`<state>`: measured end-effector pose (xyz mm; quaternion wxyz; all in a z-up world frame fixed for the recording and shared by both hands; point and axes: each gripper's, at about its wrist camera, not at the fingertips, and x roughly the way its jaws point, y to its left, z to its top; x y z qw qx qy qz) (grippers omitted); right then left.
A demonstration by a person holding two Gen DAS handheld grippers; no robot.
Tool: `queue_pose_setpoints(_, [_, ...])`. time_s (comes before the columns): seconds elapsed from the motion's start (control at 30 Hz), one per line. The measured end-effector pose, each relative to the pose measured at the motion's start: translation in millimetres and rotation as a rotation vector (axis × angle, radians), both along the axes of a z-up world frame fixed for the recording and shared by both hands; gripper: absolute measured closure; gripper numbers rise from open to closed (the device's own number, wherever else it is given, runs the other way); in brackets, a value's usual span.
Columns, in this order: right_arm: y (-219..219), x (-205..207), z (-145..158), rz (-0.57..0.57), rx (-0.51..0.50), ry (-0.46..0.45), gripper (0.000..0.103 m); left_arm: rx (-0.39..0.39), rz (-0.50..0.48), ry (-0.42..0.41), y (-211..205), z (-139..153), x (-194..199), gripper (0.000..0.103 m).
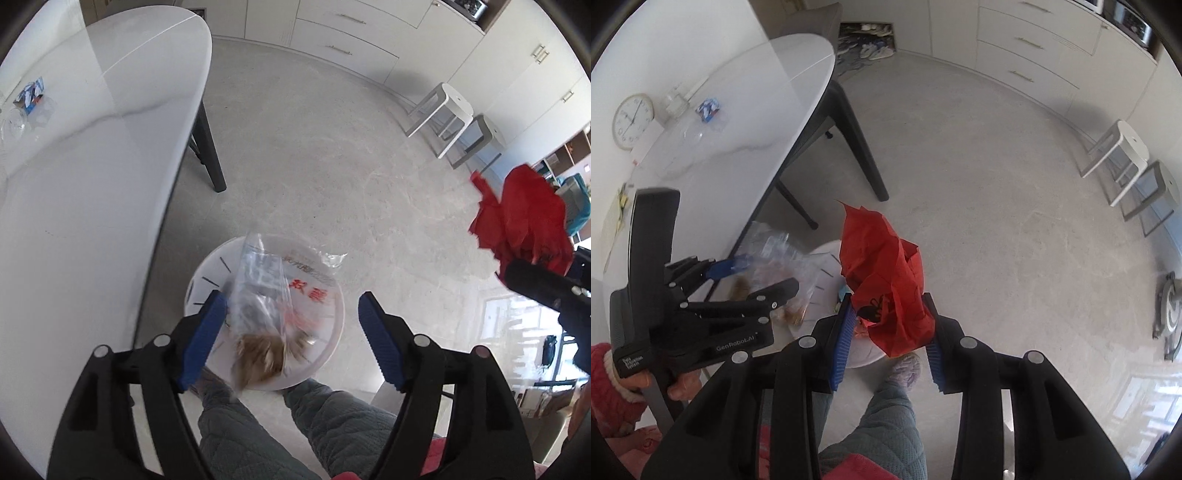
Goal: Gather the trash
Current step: 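Carry both bags over the bin and open both grippers, then move the left gripper to the clear plastic bottle and close on it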
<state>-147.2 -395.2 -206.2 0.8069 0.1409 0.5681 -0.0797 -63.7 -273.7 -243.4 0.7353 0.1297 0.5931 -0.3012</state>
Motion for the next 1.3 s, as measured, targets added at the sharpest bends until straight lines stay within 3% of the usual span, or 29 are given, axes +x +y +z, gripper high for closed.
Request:
queue_pose_setpoints(0.23, [-3, 5, -10, 0.088, 0.044, -0.009, 0.065, 0.025, 0.072, -0.019, -1, 17, -9, 0.02])
queue_pose_setpoints(0.5, [15, 16, -35, 0.193, 0.088, 0.012, 0.065, 0.016, 0.17, -0.109, 29, 70, -7, 0.009])
queue_pose_setpoints(0.57, [22, 20, -43, 0.21, 0.098, 0.028, 0.056, 0.019, 0.199, -0.131, 38, 81, -7, 0.008])
queue_pose_setpoints(0.63, [27, 22, -49, 0.216, 0.097, 0.04, 0.037, 0.023, 0.233, -0.141, 50, 91, -6, 0.008])
queue_pose_setpoints(0.83, [37, 30, -42, 0.229, 0.086, 0.033, 0.017, 0.03, 0.327, -0.137, 79, 101, -1, 0.008])
queue_pose_setpoints(1.3, [35, 51, 11, 0.208, 0.04, -0.107, 0.002, 0.02, 0.488, -0.178, 115, 120, 18, 0.008])
